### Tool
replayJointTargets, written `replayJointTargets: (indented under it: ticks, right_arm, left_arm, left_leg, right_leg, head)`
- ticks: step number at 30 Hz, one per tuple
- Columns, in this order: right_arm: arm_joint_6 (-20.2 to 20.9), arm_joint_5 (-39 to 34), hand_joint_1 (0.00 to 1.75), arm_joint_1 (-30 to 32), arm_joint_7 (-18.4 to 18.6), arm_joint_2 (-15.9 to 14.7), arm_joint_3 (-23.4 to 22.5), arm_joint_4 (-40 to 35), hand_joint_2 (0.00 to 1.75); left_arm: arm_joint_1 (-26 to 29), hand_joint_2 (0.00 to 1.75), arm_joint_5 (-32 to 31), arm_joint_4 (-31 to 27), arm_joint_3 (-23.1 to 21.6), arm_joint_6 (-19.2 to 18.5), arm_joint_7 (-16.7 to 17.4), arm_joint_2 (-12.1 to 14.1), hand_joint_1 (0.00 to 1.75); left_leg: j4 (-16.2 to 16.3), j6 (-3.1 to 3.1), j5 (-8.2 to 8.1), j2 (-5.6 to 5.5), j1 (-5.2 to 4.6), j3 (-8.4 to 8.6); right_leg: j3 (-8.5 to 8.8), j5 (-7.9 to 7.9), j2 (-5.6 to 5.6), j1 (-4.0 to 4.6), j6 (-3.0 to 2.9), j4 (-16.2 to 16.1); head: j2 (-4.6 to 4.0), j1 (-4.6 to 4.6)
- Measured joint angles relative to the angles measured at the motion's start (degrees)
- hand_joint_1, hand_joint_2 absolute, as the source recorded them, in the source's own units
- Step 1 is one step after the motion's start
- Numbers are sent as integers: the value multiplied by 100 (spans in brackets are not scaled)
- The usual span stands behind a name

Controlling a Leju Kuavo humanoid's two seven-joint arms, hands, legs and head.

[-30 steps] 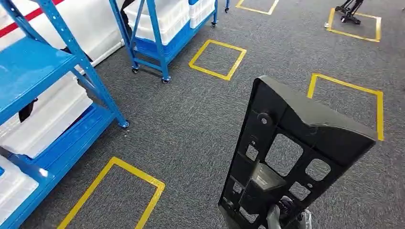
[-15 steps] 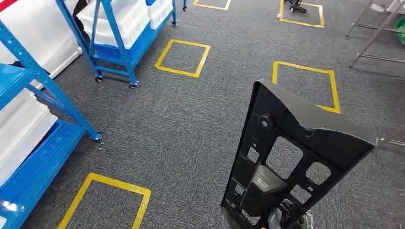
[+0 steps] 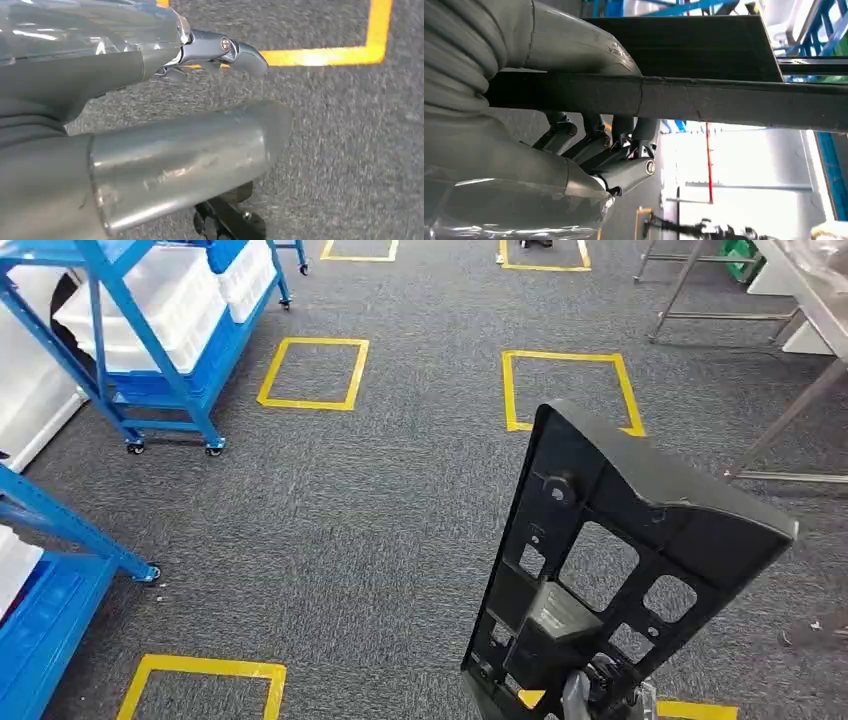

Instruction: Take the parts from the cabinet and place them on the table.

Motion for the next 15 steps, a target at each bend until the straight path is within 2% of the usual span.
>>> replayJointTargets:
  ticks: [1, 2, 3, 4, 7, 8, 9, 10, 11, 12, 13, 14, 15]
  right_arm:
    - [0, 4, 175, -2, 0, 2, 0, 0, 175]
    - [-2, 11, 175, 0, 0, 4, 0, 0, 175]
    - [-2, 13, 175, 0, -2, 9, 0, 0, 175]
    - [-4, 17, 175, -11, -2, 15, 0, 0, 175]
    - [-7, 46, 175, 21, -11, 28, -7, 0, 175]
    - [-9, 46, 175, 22, -9, 28, -9, 0, 175]
    - [-9, 48, 175, 30, -11, 28, -18, 0, 175]
    - [-9, 48, 175, 18, -11, 28, -20, 0, 175]
    - [-9, 50, 175, 1, -13, 28, -24, 0, 175]
    - [-7, 52, 175, 0, -13, 28, -24, 0, 175]
    - [-4, 59, 175, 3, -13, 28, -26, 0, 175]
    - [-2, 63, 175, 7, -13, 28, -28, 4, 175]
    - [0, 66, 175, 8, -13, 28, -31, 9, 175]
  left_arm:
    - [-5, 0, -13, 0, 4, 0, 0, 0, 0]
    - [-9, 0, -22, -4, 15, 0, 0, 4, 0]
    - [-11, 0, -24, -4, 41, 0, -2, 7, 0]
    - [-10, 0, -37, -4, 66, 0, -2, 4, 0]
    - [-28, 0, -109, -7, 94, -2, 0, 7, 0]
    - [-40, 0, -116, -7, 98, -4, -2, 4, 0]
    - [-60, 0, -140, -7, 107, -13, -2, 4, 0]
    - [-55, 0, -166, -9, 120, -15, -4, 4, 0]
    - [-37, 0, -192, -9, 135, -17, -4, 4, 0]
    - [-20, 0, -219, -9, 149, -17, -4, 4, 0]
    - [-9, 0, -234, -9, 166, -17, -4, 4, 0]
    - [-13, 0, -271, -9, 197, -20, -4, 4, 0]
    - [-24, 0, -295, -9, 225, -22, -4, 6, 0]
  left_leg:
    - [-386, 2, 267, -12, 11, 148]
    - [-894, 0, 561, -92, 27, 358]
    - [-1314, -5, 688, -407, 67, 511]
    - [-1433, 11, 635, -505, 54, 539]
    - [-1397, 121, 659, -336, 8, 557]
    - [-1452, 186, 701, -261, 35, 553]
    - [-1481, 234, 731, -176, 40, 558]
    - [-1495, 262, 737, -121, 32, 554]
    - [-1495, 267, 735, -42, 18, 545]
    - [-1495, 271, 732, 49, 4, 540]
    - [-1494, 278, 726, 142, -3, 533]
    - [-1492, 278, 723, 221, -7, 533]
    - [-1492, 273, 717, 289, -9, 537]
  right_leg:
    - [2, -7, 83, -6, 7, 16]
    - [7, -20, 167, -12, 26, 46]
    - [-19, -38, 236, -20, 59, 77]
    - [-60, -54, 309, 18, 95, 156]
    - [-109, 16, 494, -31, 211, 84]
    - [-132, 22, 534, -27, 247, 93]
    - [-155, -67, 210, -23, 254, 189]
    - [-270, -254, -48, -4, 272, 428]
    - [-470, -497, -178, -12, 298, 849]
    - [-682, -700, -235, -24, 312, 1294]
    - [-850, -819, -254, -29, 320, 1640]
    - [-909, -803, -266, -30, 325, 1761]
    - [-840, -670, -278, -29, 319, 1634]
  head:
    - [0, 2]
    - [0, 0]
    - [0, 0]
    - [0, -4]
    - [0, -5]
    - [0, -9]
    - [0, 4]
    - [-2, 41]
    - [0, 46]
    - [0, 44]
    - [-2, 46]
    - [0, 46]
    - [-2, 46]
